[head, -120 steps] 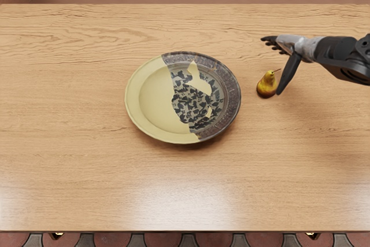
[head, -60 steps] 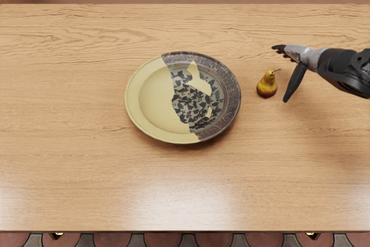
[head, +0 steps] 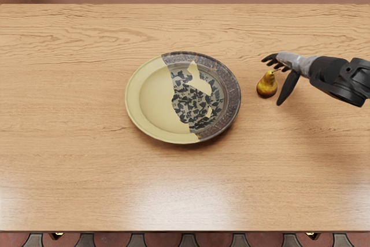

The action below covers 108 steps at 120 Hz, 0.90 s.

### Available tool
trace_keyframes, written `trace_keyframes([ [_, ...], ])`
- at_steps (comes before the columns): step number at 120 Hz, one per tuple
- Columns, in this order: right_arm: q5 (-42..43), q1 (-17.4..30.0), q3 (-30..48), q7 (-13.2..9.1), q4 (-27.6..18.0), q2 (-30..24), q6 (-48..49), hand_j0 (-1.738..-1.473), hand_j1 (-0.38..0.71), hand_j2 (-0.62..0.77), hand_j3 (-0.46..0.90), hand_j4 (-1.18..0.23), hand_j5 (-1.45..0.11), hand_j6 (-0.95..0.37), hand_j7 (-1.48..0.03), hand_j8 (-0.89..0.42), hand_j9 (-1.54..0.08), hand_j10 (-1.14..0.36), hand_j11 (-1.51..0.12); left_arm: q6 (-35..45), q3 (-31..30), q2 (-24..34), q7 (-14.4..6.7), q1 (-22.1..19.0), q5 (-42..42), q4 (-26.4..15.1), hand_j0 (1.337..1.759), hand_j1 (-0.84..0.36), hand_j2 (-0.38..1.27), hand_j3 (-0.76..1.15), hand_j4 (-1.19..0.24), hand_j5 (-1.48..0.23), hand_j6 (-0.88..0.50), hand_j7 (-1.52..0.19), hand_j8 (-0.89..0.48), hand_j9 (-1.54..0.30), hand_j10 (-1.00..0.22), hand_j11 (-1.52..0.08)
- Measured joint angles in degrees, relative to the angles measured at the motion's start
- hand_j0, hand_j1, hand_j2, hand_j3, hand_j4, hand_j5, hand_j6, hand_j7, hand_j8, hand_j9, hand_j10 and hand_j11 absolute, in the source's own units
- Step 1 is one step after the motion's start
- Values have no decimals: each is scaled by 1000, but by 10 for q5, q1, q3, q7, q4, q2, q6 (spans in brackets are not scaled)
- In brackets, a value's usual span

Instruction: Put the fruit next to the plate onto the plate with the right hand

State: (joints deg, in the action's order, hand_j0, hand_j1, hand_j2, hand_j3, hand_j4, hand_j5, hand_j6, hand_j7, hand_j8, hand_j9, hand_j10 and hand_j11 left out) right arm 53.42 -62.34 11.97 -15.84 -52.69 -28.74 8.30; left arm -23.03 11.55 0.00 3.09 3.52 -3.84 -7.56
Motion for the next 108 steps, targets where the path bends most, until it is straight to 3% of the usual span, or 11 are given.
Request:
trace_keyframes([
  [108, 19, -1, -2, 9, -9, 12, 4, -1658, 71, -67, 0, -355, -458, -356, -457, -355, -458, -354, -458, 0, 1, 0, 0, 0, 0, 0, 1658, 334, 3, 0, -13, -17, -13, -17, -13, -17, -13, -17],
])
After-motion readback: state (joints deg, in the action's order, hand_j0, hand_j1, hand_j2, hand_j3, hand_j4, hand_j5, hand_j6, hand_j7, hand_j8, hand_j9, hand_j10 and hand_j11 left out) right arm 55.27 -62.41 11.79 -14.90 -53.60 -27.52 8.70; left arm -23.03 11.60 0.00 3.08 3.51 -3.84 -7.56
